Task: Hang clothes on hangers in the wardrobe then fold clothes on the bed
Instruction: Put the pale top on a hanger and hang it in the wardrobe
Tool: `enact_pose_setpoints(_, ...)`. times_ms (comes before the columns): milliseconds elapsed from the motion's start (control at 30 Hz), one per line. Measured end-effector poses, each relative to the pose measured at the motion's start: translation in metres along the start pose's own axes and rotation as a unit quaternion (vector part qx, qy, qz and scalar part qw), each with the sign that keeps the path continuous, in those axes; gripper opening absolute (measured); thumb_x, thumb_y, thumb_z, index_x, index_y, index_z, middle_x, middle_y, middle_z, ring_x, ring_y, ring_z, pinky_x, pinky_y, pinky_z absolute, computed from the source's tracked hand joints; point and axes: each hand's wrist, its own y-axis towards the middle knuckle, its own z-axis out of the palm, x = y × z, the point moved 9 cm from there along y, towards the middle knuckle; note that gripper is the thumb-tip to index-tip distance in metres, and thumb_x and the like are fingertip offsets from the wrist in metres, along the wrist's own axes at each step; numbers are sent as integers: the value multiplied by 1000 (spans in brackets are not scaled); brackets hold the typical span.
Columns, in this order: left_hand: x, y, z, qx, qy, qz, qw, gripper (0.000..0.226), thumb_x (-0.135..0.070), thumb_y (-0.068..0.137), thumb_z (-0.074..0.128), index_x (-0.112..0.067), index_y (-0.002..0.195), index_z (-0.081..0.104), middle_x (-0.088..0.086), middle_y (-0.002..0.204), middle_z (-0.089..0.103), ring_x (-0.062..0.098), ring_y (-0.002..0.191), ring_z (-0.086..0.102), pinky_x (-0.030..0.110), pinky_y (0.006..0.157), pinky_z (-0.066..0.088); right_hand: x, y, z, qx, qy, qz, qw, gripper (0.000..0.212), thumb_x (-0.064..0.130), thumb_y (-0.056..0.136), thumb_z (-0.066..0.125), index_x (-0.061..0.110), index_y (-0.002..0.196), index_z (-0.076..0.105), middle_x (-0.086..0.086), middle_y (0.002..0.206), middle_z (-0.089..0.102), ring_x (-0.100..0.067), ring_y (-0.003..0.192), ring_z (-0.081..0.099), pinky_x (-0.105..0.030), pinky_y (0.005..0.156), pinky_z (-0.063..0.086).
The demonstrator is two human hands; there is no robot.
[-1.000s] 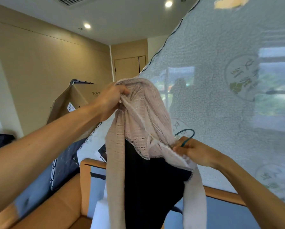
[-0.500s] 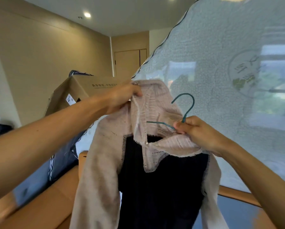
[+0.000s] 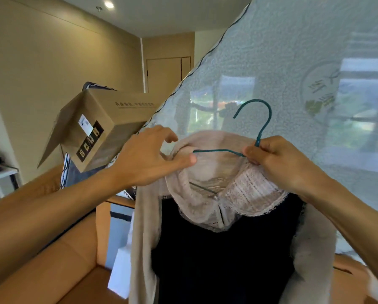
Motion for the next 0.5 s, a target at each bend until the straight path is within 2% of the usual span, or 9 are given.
enact_pose_setpoints(67,-3,-10,-7,-48,-12,36,998,76,-86,71,52,-30,121,56,-14,117,57,8,104,56,31,85,49,-5,0,-8,-10,-4,16,1000,38,26,100,53,10,66,50,9,36,31,-5,33,25,-26,45,22)
enact_pose_setpoints(133,3,-15,-1,-50,-54,50,996,79,-85,73,52,-29,128,50,-16,122,53,1,106,54,23,84,46,-9,-1,-18,-22,9,29,999,36,25,100,55,10,67,52,9,37,29,-7,34,23,-24,40,21)
enact_pose_setpoints(200,18,-18,12,-42,-88,29,995,78,-80,78,56,-28,135,44,-17,127,50,-8,110,51,12,84,43,-11,-2,-26,-32,25,41,998,37,24,100,56,10,66,51,9,36,27,-7,34,22,-21,36,18)
enact_pose_setpoints(267,28,-17,26,-32,-149,9,988,70,-66,84,64,-24,135,42,-16,127,55,-10,108,55,11,85,47,-13,-4,-34,-38,43,50,997,40,22,100,56,10,63,47,10,36,26,-7,33,20,-19,35,17)
enact_pose_setpoints(333,28,-14,36,-31,-240,4,970,54,-49,91,67,-15,129,47,-11,113,68,-2,94,67,17,79,53,-13,-6,-41,-39,58,53,996,42,23,100,55,12,61,45,10,38,25,-8,35,20,-18,36,17)
enact_pose_setpoints(367,25,-13,35,-44,-258,10,965,44,-42,94,64,-12,123,50,-8,94,72,2,78,68,19,68,53,-13,-7,-44,-38,60,53,996,43,24,100,55,13,60,44,8,41,26,-10,38,21,-19,38,17)
enact_pose_setpoints(433,19,-9,25,-84,-240,31,967,25,-33,99,56,-9,105,56,-4,59,58,4,47,46,22,46,35,-13,-12,-49,-31,51,51,997,44,26,100,55,15,59,44,5,45,26,-13,43,21,-22,40,17)
enact_pose_setpoints(500,15,-4,9,-123,-221,48,966,28,-28,103,50,-7,86,56,1,52,42,4,45,30,24,45,23,-14,-17,-54,-3,31,47,998,45,28,101,54,16,58,43,4,47,24,-15,45,19,-25,44,17)
